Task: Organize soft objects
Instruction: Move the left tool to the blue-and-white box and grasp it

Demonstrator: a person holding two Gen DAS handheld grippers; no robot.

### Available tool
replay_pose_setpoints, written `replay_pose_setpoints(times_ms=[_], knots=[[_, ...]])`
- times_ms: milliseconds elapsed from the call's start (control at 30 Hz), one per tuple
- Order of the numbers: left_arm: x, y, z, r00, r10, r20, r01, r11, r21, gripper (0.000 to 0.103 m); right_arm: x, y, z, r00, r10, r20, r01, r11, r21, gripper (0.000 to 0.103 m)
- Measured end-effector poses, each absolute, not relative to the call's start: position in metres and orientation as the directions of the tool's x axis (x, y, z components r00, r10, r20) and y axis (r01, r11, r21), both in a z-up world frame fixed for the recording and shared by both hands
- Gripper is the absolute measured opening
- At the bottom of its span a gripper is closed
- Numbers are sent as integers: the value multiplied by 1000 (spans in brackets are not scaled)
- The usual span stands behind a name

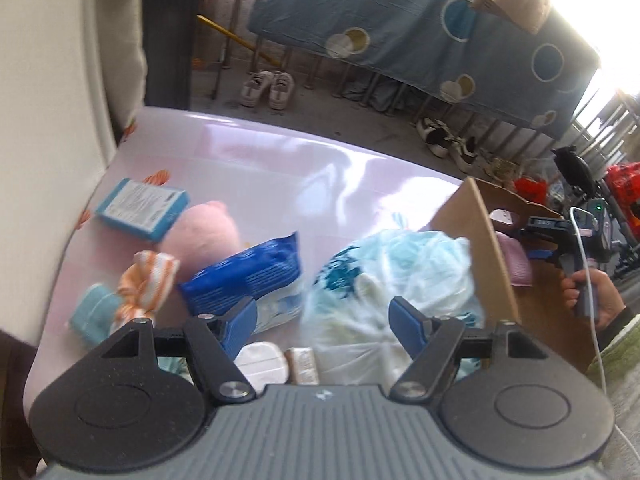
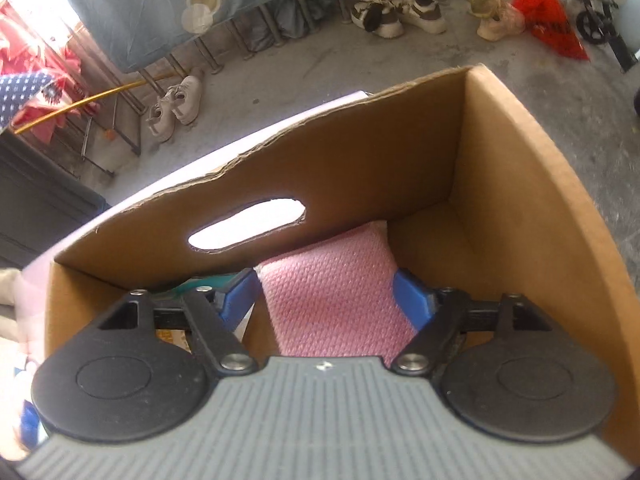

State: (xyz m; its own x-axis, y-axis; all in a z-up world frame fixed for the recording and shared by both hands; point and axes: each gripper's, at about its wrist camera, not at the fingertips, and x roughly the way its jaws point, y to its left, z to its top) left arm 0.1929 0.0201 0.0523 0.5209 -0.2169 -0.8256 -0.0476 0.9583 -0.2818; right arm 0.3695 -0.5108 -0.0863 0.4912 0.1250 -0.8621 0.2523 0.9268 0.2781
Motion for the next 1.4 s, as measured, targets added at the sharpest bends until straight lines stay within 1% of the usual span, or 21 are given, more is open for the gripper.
replay_pose_setpoints(times_ms=[100,200,333,467,533,600,767,867,1000,1100,1233,1400], knots=[[179,35,44,521,-207,-828,-66,958,-281,74,370,-508,-89,479,178,-860,211,927,309,73],[166,41,38,529,-192,-827,-74,960,-270,74,366,-498,-88,458,182,-870,182,939,293,72],[154,45,33,549,-163,-819,-88,964,-251,74,362,-493,-84,452,191,-871,214,925,314,73],[135,47,36,594,-105,-798,-103,973,-205,75,354,-504,-81,483,243,-841,287,864,414,72],[125,49,38,620,-78,-781,-106,978,-182,76,346,-509,-75,508,233,-829,303,853,425,72],[114,51,40,650,-48,-758,-111,981,-158,78,336,-512,-66,531,229,-816,308,845,438,72],[94,59,42,700,24,-713,-121,989,-86,78,312,-515,-31,593,249,-766,277,830,484,72],[83,63,42,730,79,-679,-149,988,-46,78,293,-500,-5,619,297,-727,204,833,514,72],[81,72,41,751,116,-650,-202,978,-59,78,284,-456,31,610,427,-668,50,820,570,72],[91,83,39,751,130,-647,-263,958,-112,78,292,-404,49,559,545,-624,-89,788,609,72],[105,102,32,748,153,-646,-366,907,-210,78,315,-316,57,439,688,-579,-264,714,648,72],[133,126,15,742,189,-643,-475,825,-306,77,358,-194,42,254,767,-590,-407,638,654,72]])
